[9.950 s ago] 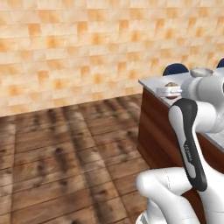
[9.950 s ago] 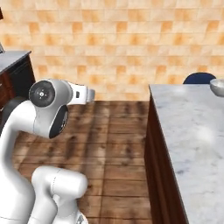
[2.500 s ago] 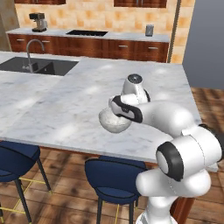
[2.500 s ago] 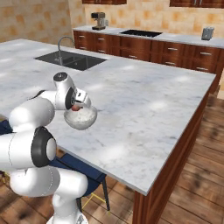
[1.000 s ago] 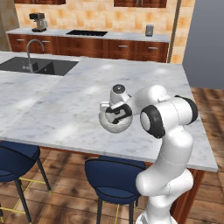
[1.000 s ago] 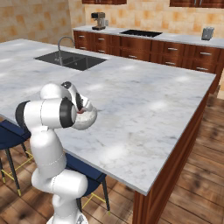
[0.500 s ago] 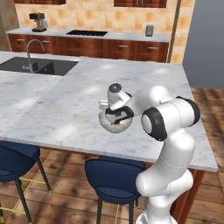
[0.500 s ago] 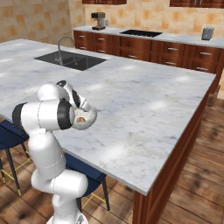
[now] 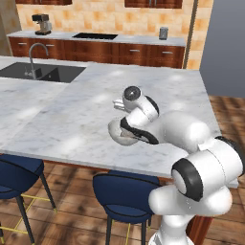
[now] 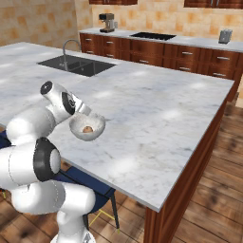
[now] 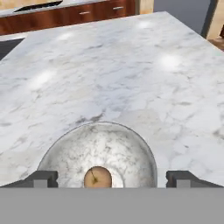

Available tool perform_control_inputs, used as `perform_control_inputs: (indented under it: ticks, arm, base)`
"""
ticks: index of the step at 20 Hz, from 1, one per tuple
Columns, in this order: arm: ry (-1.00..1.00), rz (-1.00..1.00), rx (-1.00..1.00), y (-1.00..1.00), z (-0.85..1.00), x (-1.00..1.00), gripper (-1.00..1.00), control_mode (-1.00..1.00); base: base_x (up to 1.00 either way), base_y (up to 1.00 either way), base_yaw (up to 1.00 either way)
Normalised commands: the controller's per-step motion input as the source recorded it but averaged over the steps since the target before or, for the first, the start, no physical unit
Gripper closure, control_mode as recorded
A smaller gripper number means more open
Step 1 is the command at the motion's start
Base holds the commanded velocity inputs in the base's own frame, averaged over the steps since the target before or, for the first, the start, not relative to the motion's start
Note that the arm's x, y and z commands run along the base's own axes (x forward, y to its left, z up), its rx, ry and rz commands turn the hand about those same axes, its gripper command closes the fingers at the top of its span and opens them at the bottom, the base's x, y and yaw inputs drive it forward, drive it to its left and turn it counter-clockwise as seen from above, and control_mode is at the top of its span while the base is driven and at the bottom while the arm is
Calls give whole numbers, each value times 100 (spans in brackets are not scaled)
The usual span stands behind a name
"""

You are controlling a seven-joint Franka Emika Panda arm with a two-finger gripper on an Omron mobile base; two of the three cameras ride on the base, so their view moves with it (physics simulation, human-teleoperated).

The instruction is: Retrieve the peach and pear from the fridge and place them into the bowl on the dining table.

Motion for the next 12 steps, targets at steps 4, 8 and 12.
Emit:
perform_control_inputs:
  ticks: [4, 8, 12]
  arm:
    - [-15, 0, 3, -74, 100, -100, -100, -100]
    - [-3, 3, 1, -61, 100, -100, -100, -100]
    - [0, 13, 0, -47, 96, -100, -100, -100]
  base:
    - [0, 0, 0]
    - [0, 0, 0]
    - [0, 0, 0]
